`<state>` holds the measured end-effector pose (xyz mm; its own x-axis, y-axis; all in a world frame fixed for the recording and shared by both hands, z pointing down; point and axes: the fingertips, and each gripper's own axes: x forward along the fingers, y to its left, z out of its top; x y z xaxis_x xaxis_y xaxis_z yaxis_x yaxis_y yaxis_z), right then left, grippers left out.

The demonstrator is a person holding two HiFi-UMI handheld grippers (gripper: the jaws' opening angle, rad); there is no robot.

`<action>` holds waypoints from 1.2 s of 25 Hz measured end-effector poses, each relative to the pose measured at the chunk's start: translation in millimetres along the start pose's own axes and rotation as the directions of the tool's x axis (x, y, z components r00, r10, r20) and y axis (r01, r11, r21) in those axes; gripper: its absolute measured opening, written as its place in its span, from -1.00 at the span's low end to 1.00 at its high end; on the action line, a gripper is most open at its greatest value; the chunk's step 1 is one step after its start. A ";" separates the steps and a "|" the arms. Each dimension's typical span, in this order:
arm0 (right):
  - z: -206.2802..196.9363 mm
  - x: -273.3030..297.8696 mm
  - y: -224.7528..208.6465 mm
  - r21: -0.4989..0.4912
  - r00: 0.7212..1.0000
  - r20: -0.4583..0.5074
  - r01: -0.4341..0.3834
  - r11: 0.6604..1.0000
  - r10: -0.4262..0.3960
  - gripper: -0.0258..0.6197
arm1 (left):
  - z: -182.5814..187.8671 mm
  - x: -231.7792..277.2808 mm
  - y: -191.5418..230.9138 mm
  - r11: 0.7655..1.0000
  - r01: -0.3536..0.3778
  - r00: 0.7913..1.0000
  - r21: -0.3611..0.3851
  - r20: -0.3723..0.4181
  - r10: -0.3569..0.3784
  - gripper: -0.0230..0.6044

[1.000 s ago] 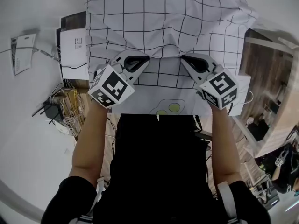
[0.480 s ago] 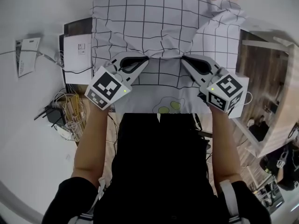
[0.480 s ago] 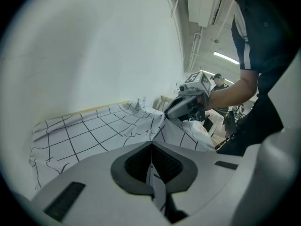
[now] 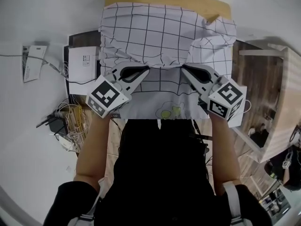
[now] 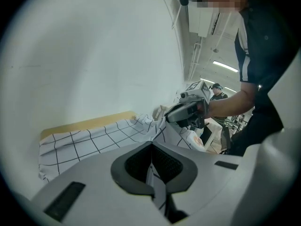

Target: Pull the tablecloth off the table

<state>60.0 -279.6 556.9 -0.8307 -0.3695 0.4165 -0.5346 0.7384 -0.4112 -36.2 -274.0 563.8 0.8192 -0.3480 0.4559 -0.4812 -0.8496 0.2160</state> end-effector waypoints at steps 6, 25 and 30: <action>23.7 -6.2 15.3 -0.003 0.998 0.067 -0.009 1.000 0.009 -0.85 | 22.6 -17.6 -3.5 1.000 0.001 0.998 -0.021 0.069 0.001 -0.89; 171.6 -33.1 41.3 -0.179 0.966 0.258 0.061 0.982 -0.013 -0.85 | 167.4 -77.5 18.1 0.995 -0.010 0.962 0.097 0.273 -0.017 -0.89; 208.3 -43.1 57.8 -0.246 0.957 0.287 0.103 0.964 -0.029 -0.85 | 204.2 -99.9 19.5 0.992 -0.017 0.938 0.126 0.344 -0.028 -0.89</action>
<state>32.6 -338.6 346.3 -0.8246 -0.5371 0.1776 -0.5624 0.8123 -0.1545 -63.6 -336.8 346.2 0.8897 -0.4393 0.1247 -0.4516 -0.8868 0.0983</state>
